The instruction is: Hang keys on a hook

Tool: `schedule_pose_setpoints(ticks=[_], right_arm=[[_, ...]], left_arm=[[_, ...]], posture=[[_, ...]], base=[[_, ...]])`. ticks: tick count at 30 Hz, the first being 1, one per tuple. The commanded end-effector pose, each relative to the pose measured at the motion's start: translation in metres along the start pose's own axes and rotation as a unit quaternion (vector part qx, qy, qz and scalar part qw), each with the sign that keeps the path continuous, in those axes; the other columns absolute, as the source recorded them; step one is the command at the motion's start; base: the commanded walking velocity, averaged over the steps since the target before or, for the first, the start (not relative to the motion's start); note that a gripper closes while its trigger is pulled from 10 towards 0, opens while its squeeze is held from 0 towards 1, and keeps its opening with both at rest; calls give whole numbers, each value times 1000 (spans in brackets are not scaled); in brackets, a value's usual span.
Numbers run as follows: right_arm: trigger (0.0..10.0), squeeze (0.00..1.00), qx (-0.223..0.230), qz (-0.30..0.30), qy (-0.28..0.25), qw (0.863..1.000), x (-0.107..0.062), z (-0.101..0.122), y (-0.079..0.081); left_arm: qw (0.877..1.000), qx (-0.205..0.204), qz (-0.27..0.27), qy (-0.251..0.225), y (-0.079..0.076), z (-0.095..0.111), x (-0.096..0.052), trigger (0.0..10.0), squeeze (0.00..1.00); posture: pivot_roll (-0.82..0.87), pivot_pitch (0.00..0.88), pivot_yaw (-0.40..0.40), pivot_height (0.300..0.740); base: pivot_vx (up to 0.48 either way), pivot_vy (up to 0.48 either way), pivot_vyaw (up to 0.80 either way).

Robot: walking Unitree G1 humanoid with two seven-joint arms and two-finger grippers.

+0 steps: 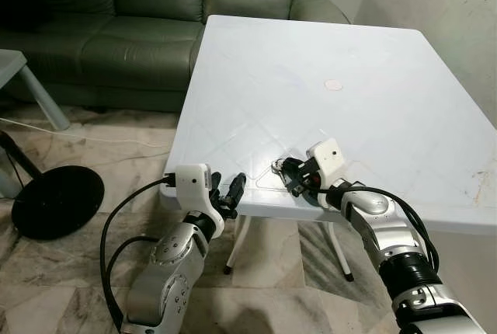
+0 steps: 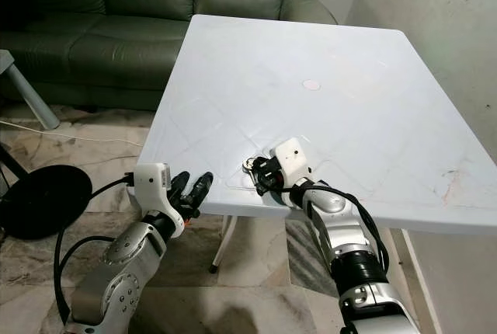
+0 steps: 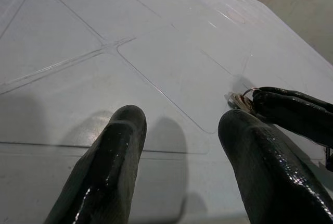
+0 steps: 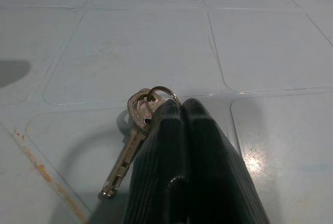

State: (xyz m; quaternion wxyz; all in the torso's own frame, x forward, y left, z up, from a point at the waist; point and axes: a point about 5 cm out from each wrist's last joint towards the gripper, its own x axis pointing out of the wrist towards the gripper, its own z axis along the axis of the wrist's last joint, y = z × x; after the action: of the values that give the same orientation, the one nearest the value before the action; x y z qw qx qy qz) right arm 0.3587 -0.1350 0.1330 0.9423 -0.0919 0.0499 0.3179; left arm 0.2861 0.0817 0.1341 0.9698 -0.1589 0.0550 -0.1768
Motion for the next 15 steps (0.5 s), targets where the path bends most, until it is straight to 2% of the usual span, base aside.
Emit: schedule_pose_setpoints(ticks=[1, 2, 4, 8, 9, 11, 15], right_arm=[[10000, 0, -6, 0, 2, 1000, -2, -1, -1], [10000, 0, -4, 0, -2, 1000, -3, -1, -1], [0, 0, 6, 3, -17, 1000, -4, 1, -2], [0, 0, 9, -1, -24, 1000, -6, 3, -4], [0, 0, 7, -13, -23, 1000, -6, 3, -6], [0, 0, 36, -79, -18, 996, -6, 4, -18], [0, 0, 55, -119, -8, 991, -6, 3, -25]], left_arm=[[1000, -23, -6, 4, -10, -4, 1, 10000, 0], [1000, -23, -6, 4, -10, -4, 1, 10000, 0], [1000, -23, -5, 3, -10, -4, 1, 10000, 0], [1000, -23, -5, 3, -10, -4, 1, 10000, 0], [1000, -23, -5, 3, -10, -4, 1, 10000, 0], [1000, -23, -4, 3, -9, -3, 1, 10000, 0], [1000, -23, -5, 3, -9, -4, 1, 10000, 0]], posture=[[78, 180, -70, 740], [78, 180, -70, 740], [80, 179, -70, 740], [80, 177, -70, 740], [80, 177, -70, 740], [80, 177, -70, 740], [79, 169, -69, 740]], base=[[0, 0, 0], [0, 0, 0], [0, 0, 0], [0, 0, 0], [0, 0, 0], [0, 0, 0], [0, 0, 0]])
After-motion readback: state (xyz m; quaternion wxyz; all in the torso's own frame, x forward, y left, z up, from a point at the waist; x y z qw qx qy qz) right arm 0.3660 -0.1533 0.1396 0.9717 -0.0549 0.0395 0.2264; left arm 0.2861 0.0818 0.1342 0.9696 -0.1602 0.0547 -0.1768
